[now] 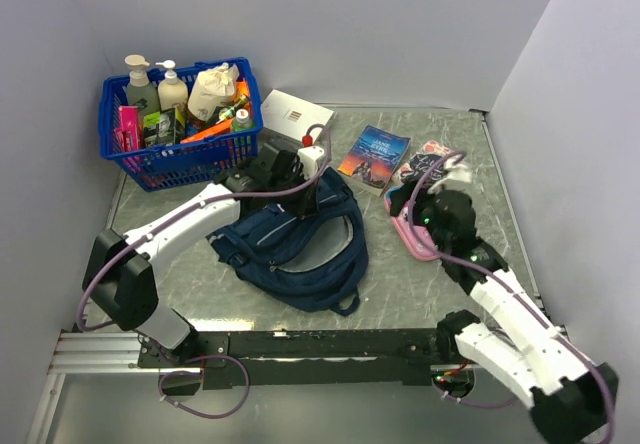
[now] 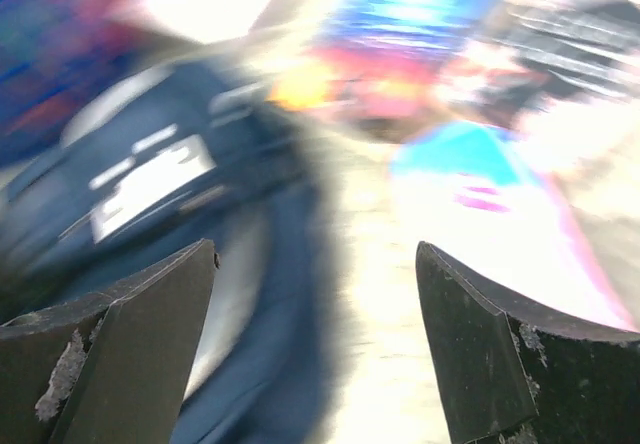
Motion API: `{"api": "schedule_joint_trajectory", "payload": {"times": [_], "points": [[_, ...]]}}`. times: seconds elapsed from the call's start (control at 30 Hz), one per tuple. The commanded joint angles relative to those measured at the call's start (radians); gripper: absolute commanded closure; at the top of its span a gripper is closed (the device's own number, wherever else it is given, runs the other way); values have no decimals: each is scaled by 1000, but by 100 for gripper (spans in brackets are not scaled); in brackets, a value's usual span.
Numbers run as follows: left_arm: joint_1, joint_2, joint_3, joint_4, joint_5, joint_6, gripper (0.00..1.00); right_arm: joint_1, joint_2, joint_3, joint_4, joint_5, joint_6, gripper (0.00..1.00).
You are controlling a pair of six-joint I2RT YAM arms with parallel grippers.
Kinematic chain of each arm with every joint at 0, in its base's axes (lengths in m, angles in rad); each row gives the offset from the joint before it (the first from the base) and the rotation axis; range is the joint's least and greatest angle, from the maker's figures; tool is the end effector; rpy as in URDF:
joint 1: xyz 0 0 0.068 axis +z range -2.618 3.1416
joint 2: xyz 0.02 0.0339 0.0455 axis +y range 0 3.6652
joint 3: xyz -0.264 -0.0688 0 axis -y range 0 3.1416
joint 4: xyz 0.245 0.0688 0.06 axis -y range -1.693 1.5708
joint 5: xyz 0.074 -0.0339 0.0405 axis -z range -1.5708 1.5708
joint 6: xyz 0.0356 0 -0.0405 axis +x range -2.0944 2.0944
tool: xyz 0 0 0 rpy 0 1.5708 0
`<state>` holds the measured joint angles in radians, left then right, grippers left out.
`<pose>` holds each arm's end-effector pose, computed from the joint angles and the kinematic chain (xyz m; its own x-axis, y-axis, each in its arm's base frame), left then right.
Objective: Pack the student bag
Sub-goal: Unzip the student bag at the center of the board, then pick up the stationery from the center of the board.
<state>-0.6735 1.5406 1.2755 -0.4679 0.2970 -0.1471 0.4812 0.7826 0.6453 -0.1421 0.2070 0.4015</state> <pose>0.2628 -0.2230 0.2988 -0.6297 0.3232 -0.7064 0.6815 0.6663 -0.3026 0.1703 0.0807 0.2955 -0.3336 0.2573 -0.9069 -0.1602 0.9326 0.3235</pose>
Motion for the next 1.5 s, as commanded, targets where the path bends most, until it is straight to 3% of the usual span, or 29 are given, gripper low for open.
{"api": "schedule_joint_trajectory", "payload": {"times": [0.0, 0.1, 0.3, 0.47, 0.63, 0.8, 1.0, 1.47], "points": [[29, -46, -65, 21, -73, 75, 99, -290, 126, 20, -165, -24, 178, 11], [31, -57, -106, 58, -76, 75, 99, -399, 225, 37, -172, -60, 215, 10], [29, -60, -128, 89, -59, 58, 99, -477, 374, 73, -168, -86, 194, 3], [31, -60, -122, 97, -44, 38, 99, -627, 472, 67, -87, -173, 165, 0], [31, -63, -122, 103, -44, 34, 99, -717, 566, 56, 50, -417, 155, 0], [37, -69, -125, 113, -48, 27, 99, -727, 661, 34, 197, -598, 186, 0], [48, -79, -125, 121, -48, 18, 99, -722, 719, -9, 249, -724, 220, 0], [61, -56, -123, 143, -42, 6, 99, -509, 469, -259, 309, -817, 302, 0]]}}
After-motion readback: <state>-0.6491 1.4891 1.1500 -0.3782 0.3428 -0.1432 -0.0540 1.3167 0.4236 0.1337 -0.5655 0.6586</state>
